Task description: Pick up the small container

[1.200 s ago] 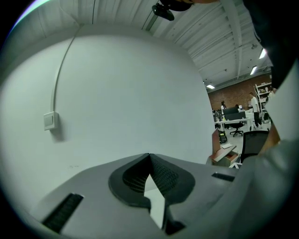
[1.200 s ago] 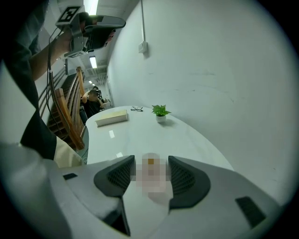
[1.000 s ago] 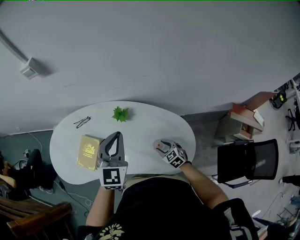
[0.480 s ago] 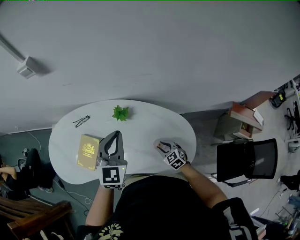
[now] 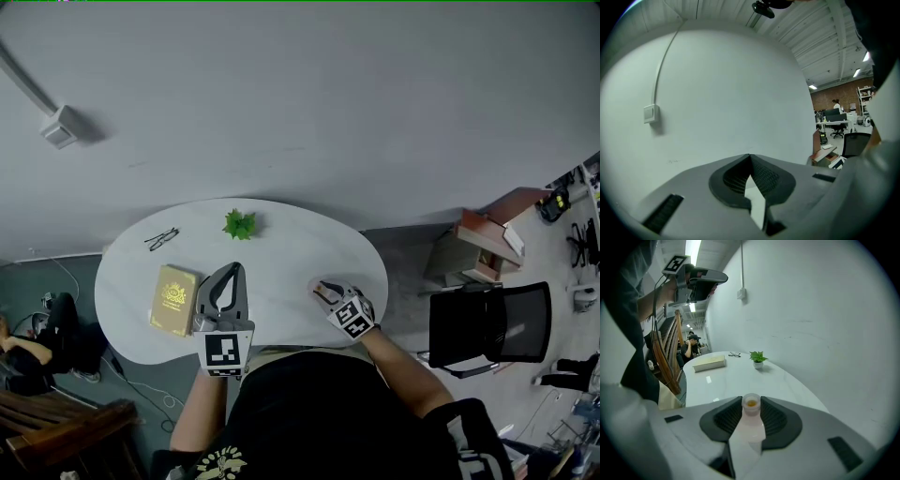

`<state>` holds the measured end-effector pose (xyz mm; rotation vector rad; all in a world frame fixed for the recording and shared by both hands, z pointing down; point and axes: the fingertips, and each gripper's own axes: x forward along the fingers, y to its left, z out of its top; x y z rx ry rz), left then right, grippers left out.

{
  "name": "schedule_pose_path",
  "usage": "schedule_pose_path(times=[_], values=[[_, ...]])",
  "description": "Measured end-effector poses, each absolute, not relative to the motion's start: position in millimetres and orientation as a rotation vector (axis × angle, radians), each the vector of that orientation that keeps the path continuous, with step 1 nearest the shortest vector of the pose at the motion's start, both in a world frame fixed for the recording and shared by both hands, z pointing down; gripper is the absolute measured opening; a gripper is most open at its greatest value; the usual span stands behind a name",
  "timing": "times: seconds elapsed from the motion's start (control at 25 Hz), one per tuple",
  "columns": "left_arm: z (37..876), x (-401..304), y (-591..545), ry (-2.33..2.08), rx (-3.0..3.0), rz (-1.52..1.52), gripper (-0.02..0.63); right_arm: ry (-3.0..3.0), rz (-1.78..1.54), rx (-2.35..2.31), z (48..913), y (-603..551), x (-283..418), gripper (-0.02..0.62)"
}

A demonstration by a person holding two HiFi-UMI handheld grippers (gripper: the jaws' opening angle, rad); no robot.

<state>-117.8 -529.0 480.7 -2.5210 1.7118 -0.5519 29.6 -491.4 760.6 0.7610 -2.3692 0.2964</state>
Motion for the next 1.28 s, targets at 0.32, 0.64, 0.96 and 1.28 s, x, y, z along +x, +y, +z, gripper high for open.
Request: schedule_pose_path(times=[0.32,0.64,0.96,1.28], values=[[480.9,-112.5,-513.0,1.737,-2.511,-0.536,0.005,-2.385,0.292,0.789,712.4,-496.9,36.7,0.137],[475.3,-99.8,-499.7,1.75,-2.503,-0.493,0.005,-2.399,0.235,0.84,649.0,-501.8,49.3,0.137],[462.7,-83.7,-483.6,1.712,-2.505,-0.449,0.005,-2.456,0.198,0.848,582.2,-497.3,50.2,0.137],[454.1,-73.6,-471.1,1.7,-2.498,-0.448,0.005,-2.526,0.165,0.816,528.7,-485.9,47.2,0.137]])
